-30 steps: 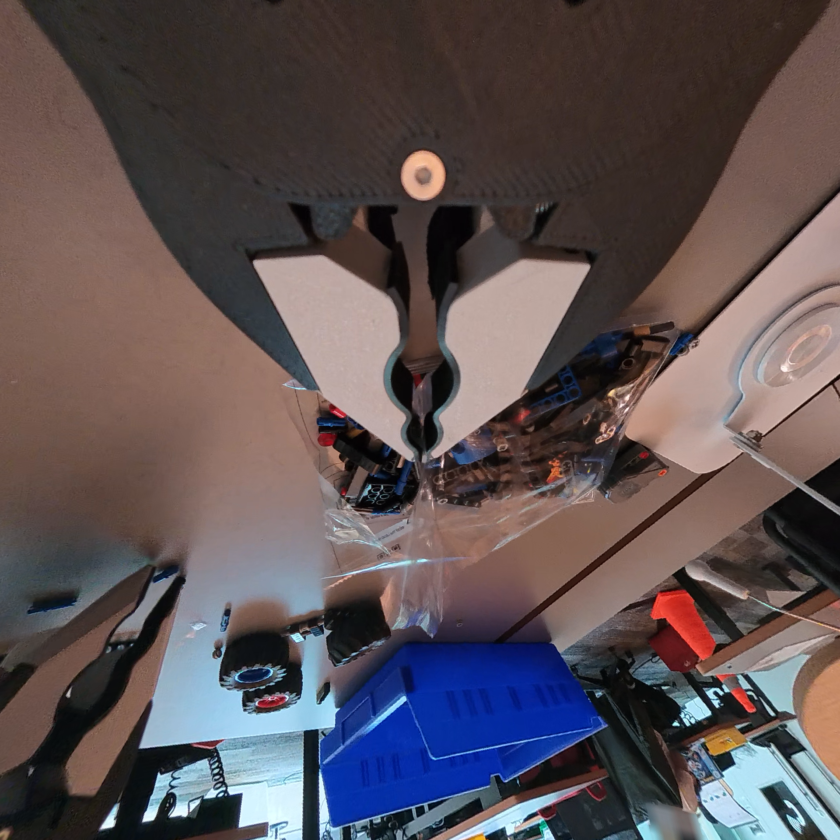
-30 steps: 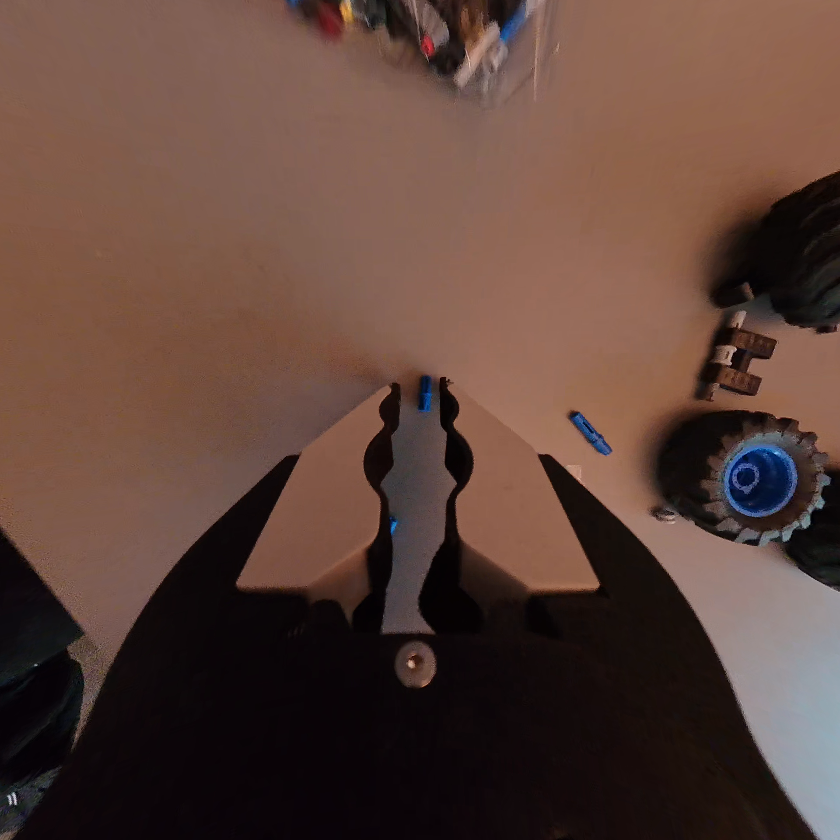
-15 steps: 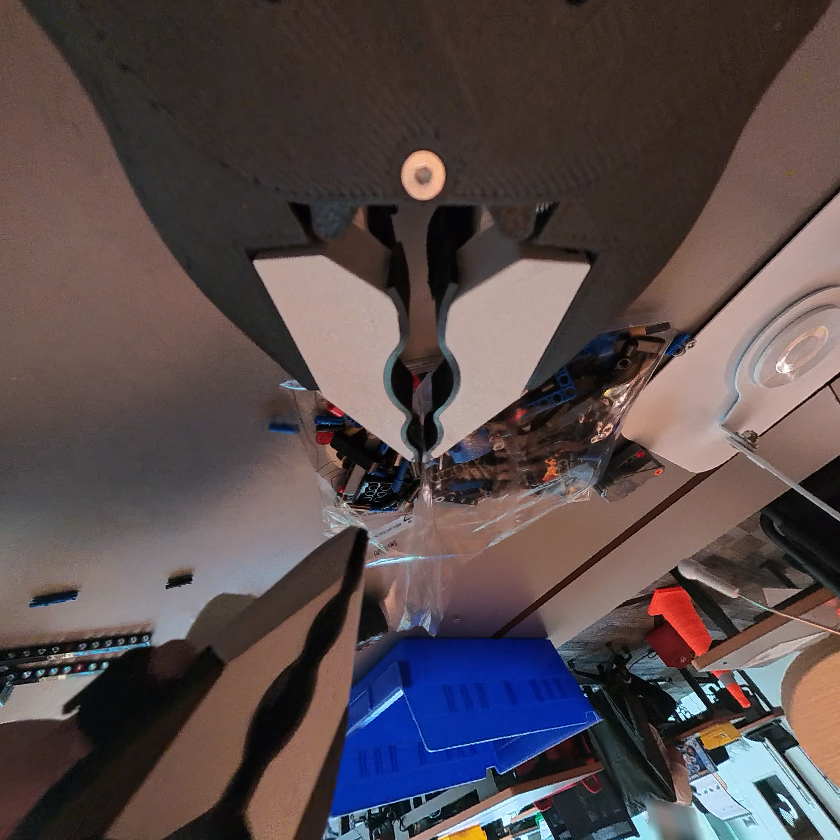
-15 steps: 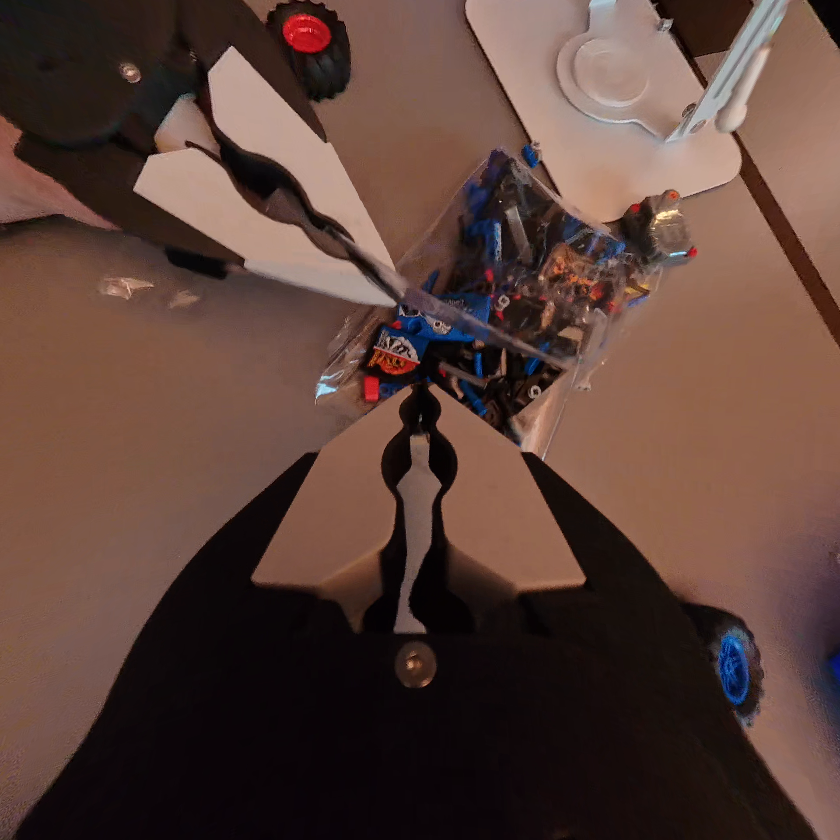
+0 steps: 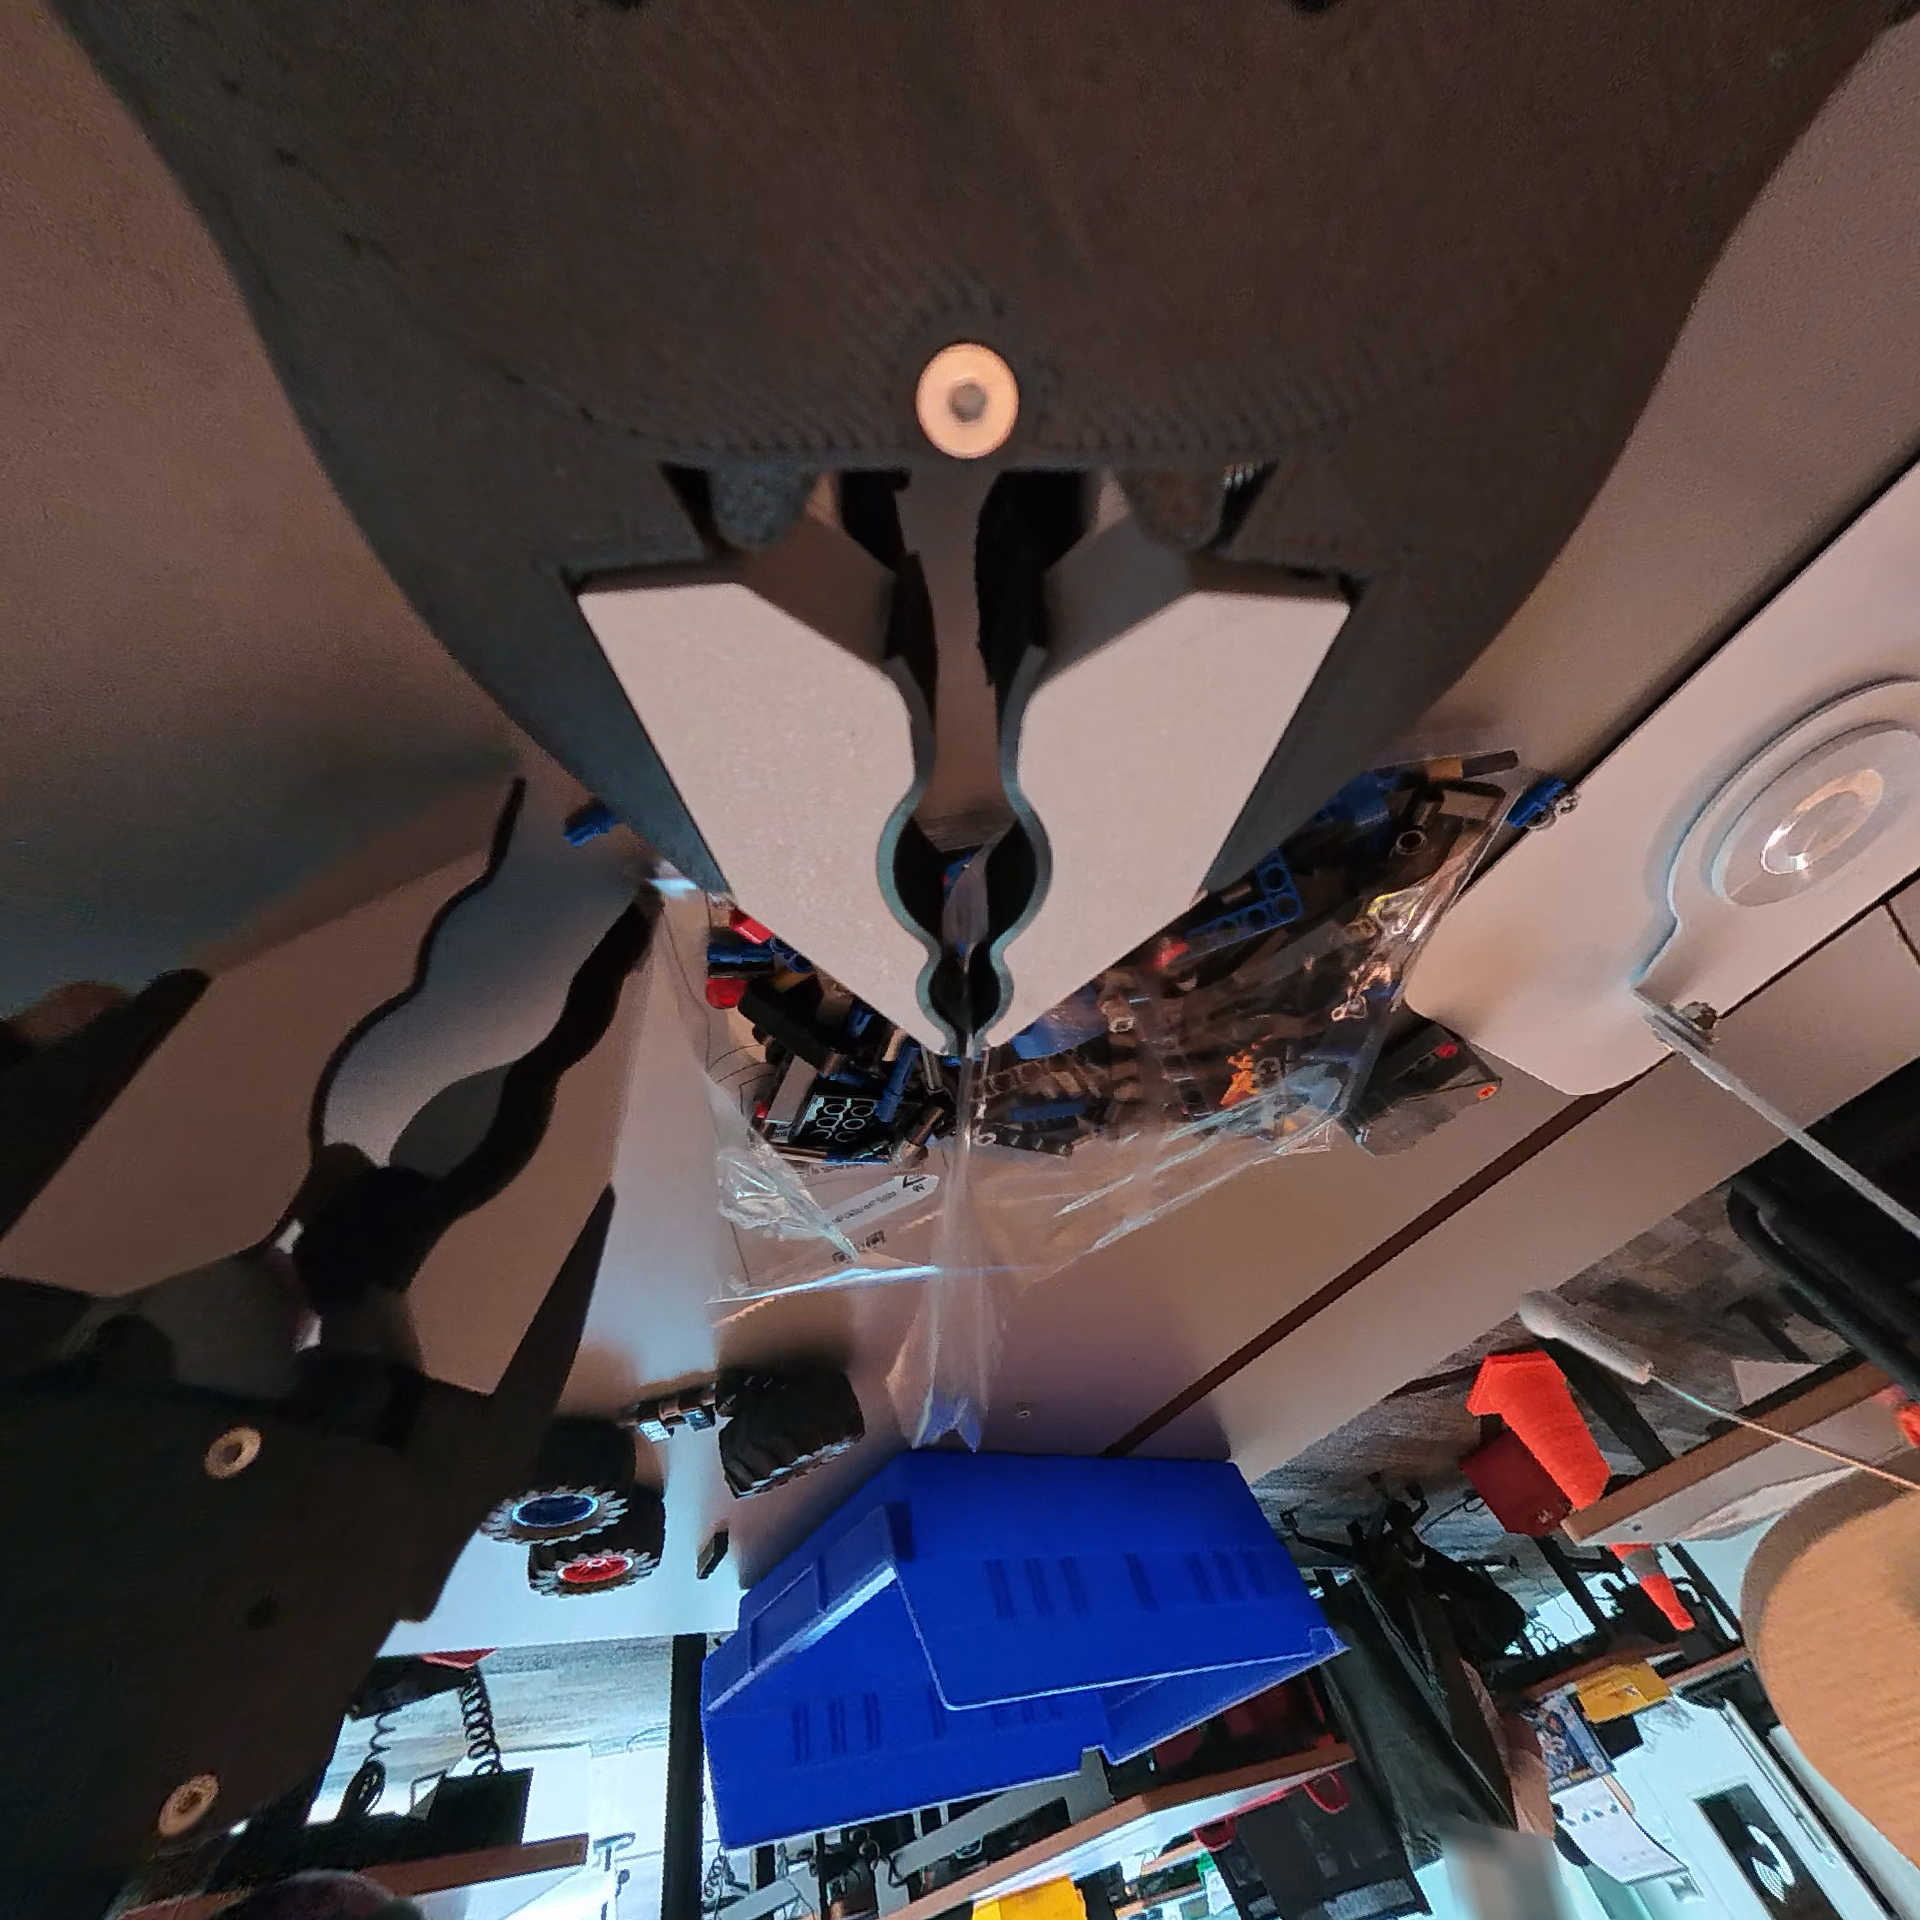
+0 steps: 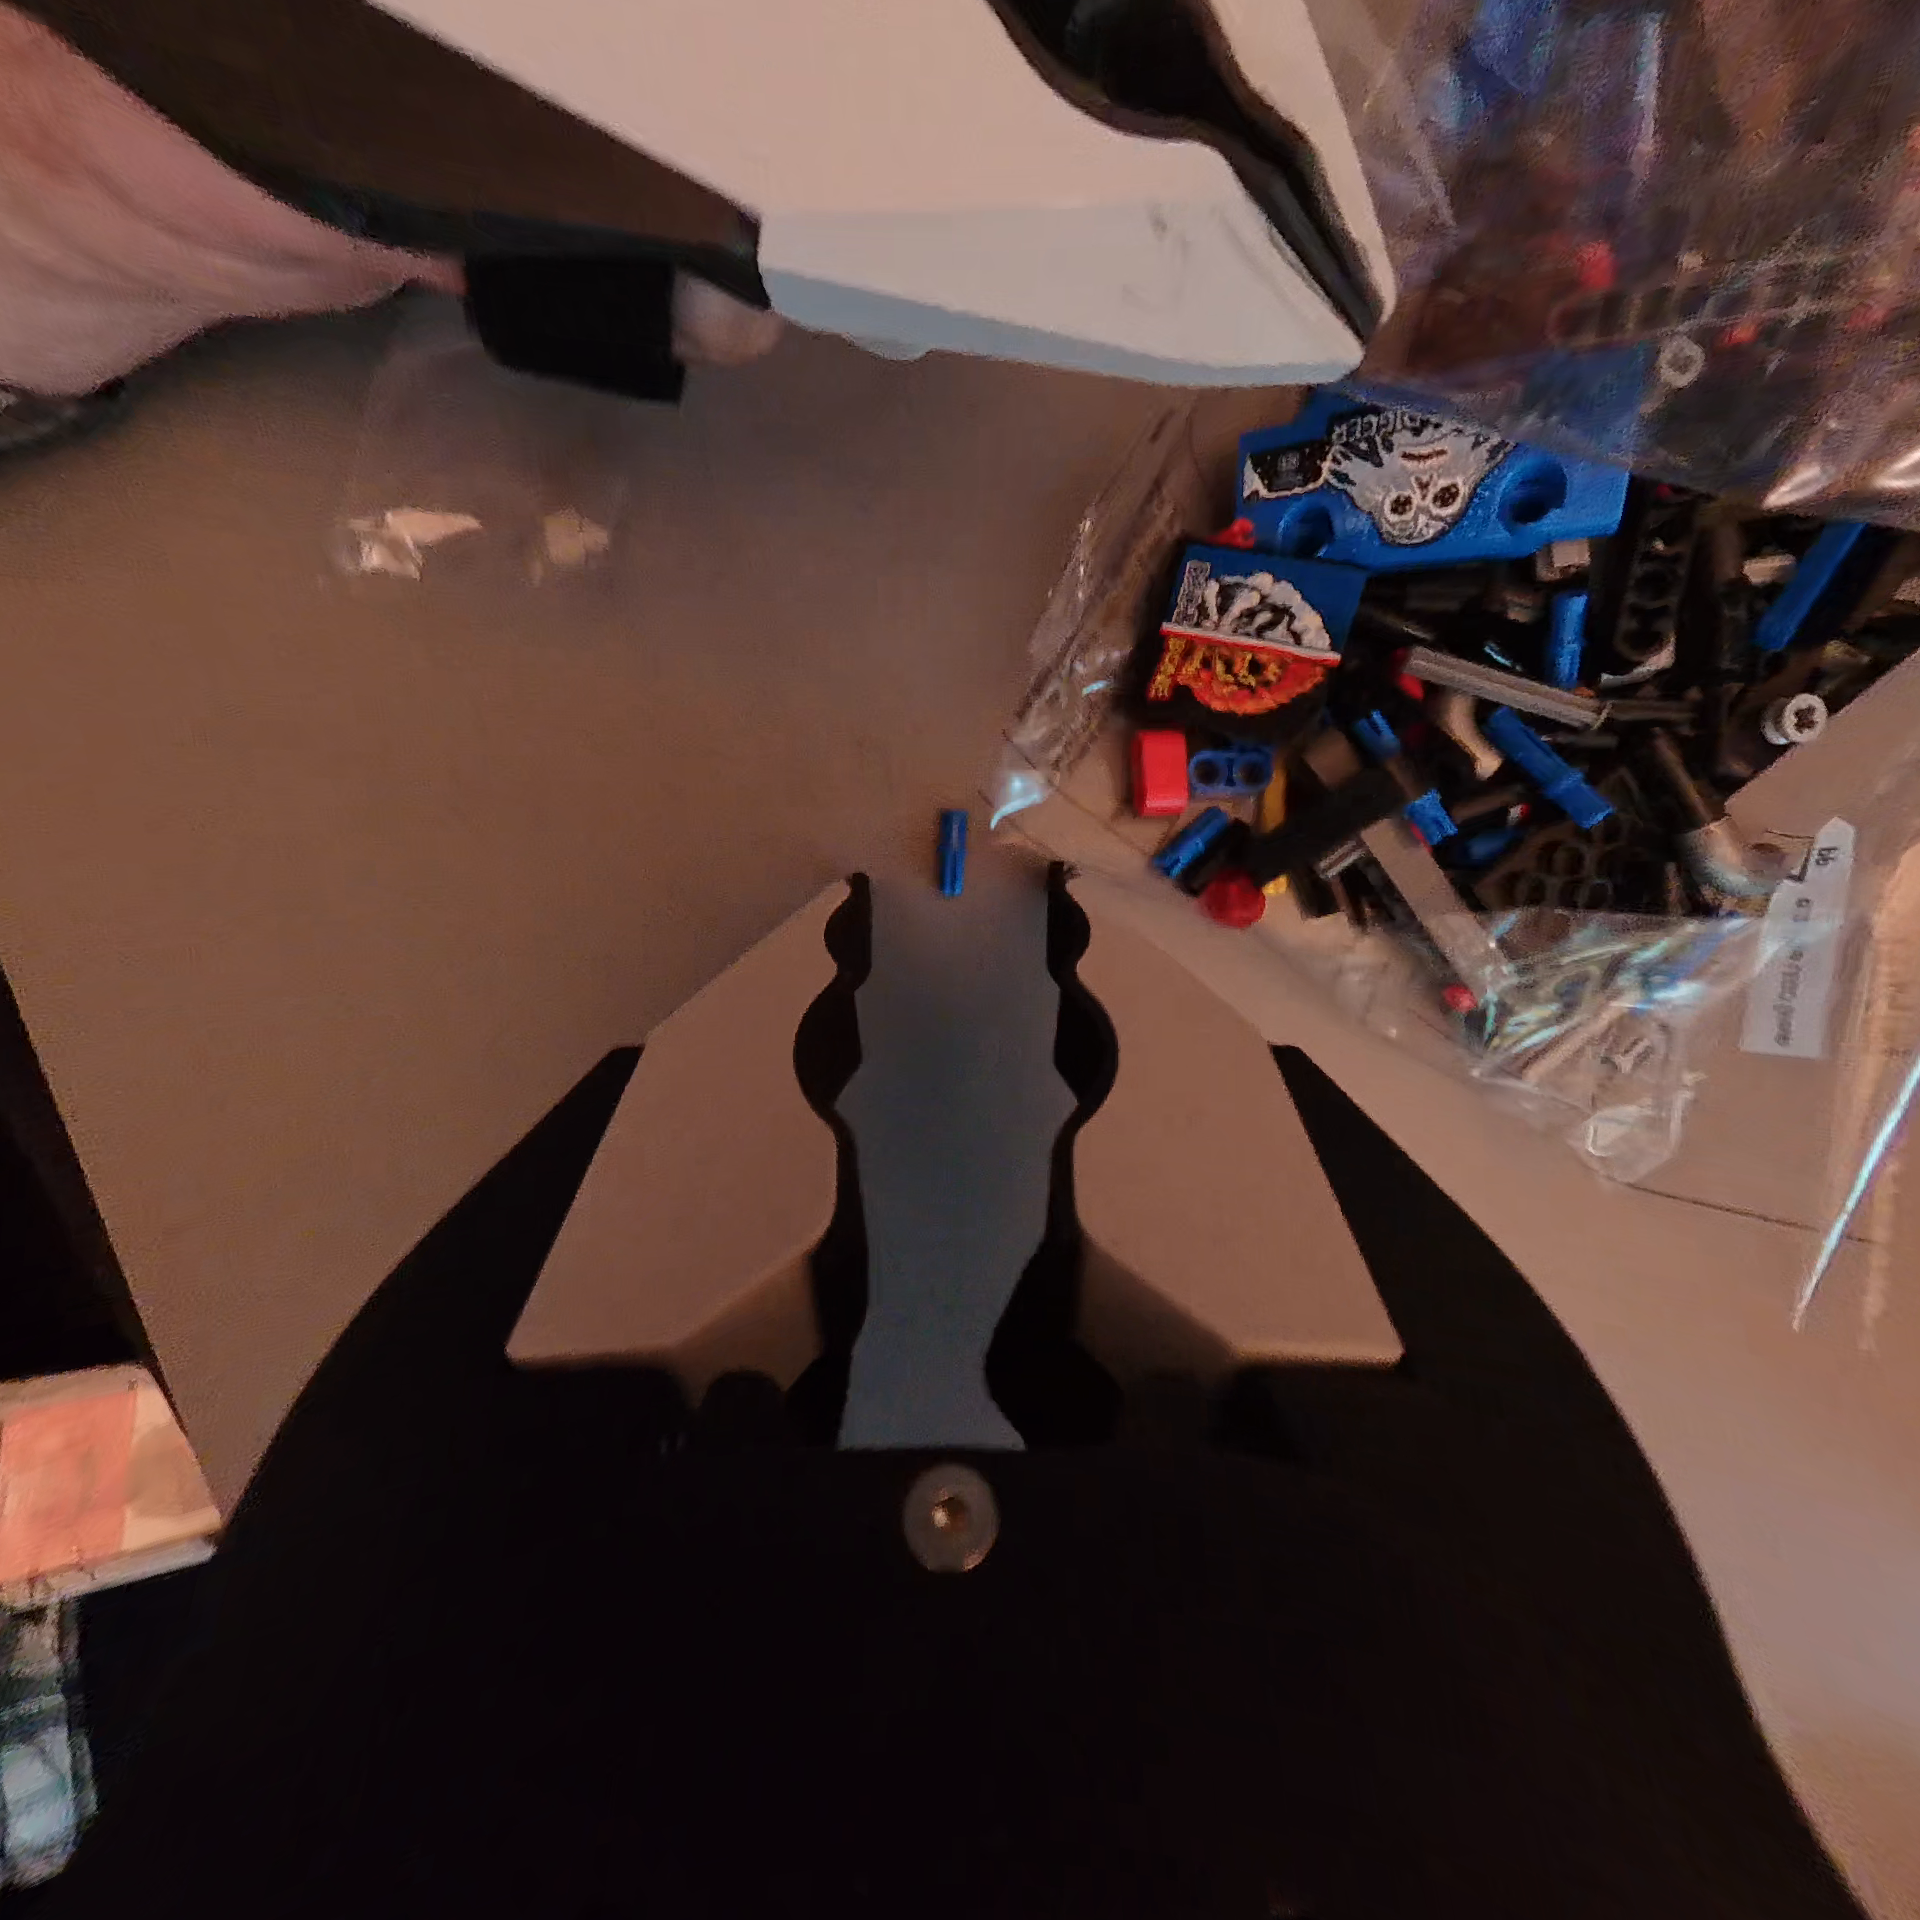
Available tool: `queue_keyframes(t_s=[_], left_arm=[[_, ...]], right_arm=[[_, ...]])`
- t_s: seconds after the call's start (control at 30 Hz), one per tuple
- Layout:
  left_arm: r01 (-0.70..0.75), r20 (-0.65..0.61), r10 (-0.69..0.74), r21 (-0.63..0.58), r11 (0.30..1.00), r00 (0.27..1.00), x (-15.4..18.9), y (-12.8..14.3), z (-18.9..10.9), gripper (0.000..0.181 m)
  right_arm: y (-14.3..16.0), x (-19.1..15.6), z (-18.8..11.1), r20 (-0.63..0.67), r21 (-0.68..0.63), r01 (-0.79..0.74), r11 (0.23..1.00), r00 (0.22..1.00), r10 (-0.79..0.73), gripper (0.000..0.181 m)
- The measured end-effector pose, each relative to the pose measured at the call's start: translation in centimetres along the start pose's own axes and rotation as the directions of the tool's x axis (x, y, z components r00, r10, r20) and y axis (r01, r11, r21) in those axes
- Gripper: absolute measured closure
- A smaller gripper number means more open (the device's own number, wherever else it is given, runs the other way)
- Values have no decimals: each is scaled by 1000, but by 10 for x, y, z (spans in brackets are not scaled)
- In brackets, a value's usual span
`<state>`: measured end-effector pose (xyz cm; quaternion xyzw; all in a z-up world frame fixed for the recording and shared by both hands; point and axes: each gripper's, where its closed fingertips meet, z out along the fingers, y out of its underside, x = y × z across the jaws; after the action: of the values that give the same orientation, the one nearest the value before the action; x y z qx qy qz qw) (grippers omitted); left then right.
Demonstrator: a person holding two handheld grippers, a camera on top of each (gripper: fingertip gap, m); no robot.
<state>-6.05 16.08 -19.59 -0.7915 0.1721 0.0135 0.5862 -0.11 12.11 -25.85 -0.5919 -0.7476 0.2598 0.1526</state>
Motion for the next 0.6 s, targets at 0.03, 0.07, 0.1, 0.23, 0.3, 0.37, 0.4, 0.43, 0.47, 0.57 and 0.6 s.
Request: queue_keyframes(t_s=[0.03, 0.07, 0.1, 0.23, 0.3, 0.37, 0.4, 0.43, 0.47, 0.57, 0.6], left_arm=[[2, 0, -2, 1, 1000, 1000, 0, 0, 0, 181], [4, 0, -4, 2, 1000, 1000, -1, 0, 0, 181], [4, -1, -4, 2, 1000, 1000, 0, 0, 0, 181], [-2, -2, 2, -2, 1000, 1000, 0, 0, 0, 181], [2, -1, -2, 1, 1000, 1000, 0, 0, 0, 181], [8, 0, -8, 3, 1000, 1000, -1, 0, 0, 181], [10, 0, -10, 4, 1000, 1000, -1, 0, 0, 181], [11, -1, -11, 3, 1000, 1000, -1, 0, 0, 181], [9, -1, -9, 2, 1000, 1000, -1, 0, 0, 181], [16, 1, -16, 7, 1000, 1000, -2, -1, -1, 181], [23, 3, -23, 12, 1000, 1000, -4, -1, -1, 181]], right_arm=[[-3, 1, 2, -21, 4, -8, 1000, 1000, 8, 153], [-4, 4, 3, -56, 0, -5, 1000, 998, 5, 161], [-4, 4, 4, -65, -3, 9, 1000, 998, -9, 168], [-8, -5, 8, -40, 25, 41, 999, 998, -40, 181], [-7, -8, 5, -24, 16, 52, 999, 998, -52, 181], [-13, -16, -2, 29, 49, 61, 997, 998, -63, 181], [-16, -22, -4, 51, 56, 63, 996, 996, -66, 176], [-19, -26, -3, 62, 54, 61, 997, 996, -64, 165], [-23, -32, 0, 70, 51, 63, 997, 995, -66, 161], [-33, -55, 16, 94, 46, 79, 996, 992, -84, 155], [-34, -65, 23, 109, 34, 92, 995, 989, -95, 154]])
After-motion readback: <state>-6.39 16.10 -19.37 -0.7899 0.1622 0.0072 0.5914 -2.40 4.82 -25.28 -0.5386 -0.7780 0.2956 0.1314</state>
